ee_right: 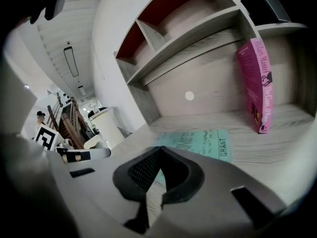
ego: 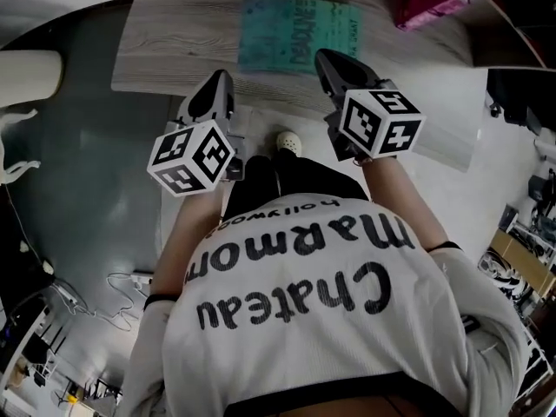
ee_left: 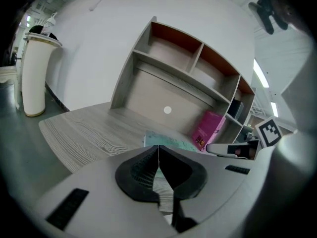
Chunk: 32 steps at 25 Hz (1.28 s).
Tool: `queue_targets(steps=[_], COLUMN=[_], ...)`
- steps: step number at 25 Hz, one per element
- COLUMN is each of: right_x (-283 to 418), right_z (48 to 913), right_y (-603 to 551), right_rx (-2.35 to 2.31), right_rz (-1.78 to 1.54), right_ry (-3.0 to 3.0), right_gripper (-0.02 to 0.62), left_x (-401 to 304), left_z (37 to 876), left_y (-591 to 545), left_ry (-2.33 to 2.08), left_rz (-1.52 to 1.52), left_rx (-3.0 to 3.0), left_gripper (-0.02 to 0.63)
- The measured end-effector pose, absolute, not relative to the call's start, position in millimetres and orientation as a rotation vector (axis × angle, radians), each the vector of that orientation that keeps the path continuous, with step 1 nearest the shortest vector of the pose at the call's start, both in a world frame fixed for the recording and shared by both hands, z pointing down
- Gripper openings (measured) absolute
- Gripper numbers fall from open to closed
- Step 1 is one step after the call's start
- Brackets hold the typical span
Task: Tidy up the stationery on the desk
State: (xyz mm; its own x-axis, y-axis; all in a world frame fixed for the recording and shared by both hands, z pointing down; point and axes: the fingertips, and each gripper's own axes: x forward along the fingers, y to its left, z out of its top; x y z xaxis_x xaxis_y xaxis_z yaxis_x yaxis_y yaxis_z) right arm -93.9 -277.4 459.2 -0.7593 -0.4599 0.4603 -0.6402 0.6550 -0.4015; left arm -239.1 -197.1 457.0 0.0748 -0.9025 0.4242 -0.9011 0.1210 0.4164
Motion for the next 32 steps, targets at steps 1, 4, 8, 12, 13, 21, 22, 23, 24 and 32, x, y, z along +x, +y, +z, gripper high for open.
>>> queue_targets(steps=[1,4,8,12,13,21,22,23,24,32], right_x=[-93.7,-93.7,-91.6,-84.0,-81.4,-72.2,-72.5,-72.7,-72.7,-71.9], right_z=[463.2,471.0,474.4,475.7,476.4,481.2,481.4,481.8,482.2,481.8], right_y=[-281.4,-293.8,-307.7,-316.4,-318.3,-330.5,-329.6,-328.7,-327.9,-327.6], right_rx=[0.865,0.843,0.829,0.831,0.833,0.831,0.828,0.825,0.823,0.817], right_rz=[0.805,0.822,0.826,0.838,0.841,0.891,0.893,0.896,0.899,0.917], right_ry=[-2.551,-2.544,-2.545,-2.537,-2.533,-2.524,-2.523,-2.521,-2.519,-2.511], right_gripper=[0.012,0.012,0.012,0.012,0.012,0.012,0.012,0.012,0.012,0.012], left_x=[-239.9,-241.3,-246.4,-248.2,-246.6,-245.9,-245.6,-245.2,-244.8,-241.7], left_z=[462.5,480.9,502.8,526.7,532.0,550.8,552.5,554.1,555.2,553.2], left_y=[-201.7,-217.5,-238.3,-251.0,-252.6,-265.5,-265.6,-265.6,-265.8,-268.3], left_ry=[-1.793,-1.737,-1.637,-1.555,-1.529,-1.475,-1.463,-1.450,-1.437,-1.370], left_rz=[0.021,0.041,-0.002,0.031,0.033,0.017,0.022,0.026,0.024,0.031], left_rx=[1.734,1.691,1.621,1.539,1.519,1.451,1.449,1.446,1.442,1.420], left_gripper=[0.017,0.018,0.020,0.158,0.172,0.173,0.172,0.172,0.172,0.121])
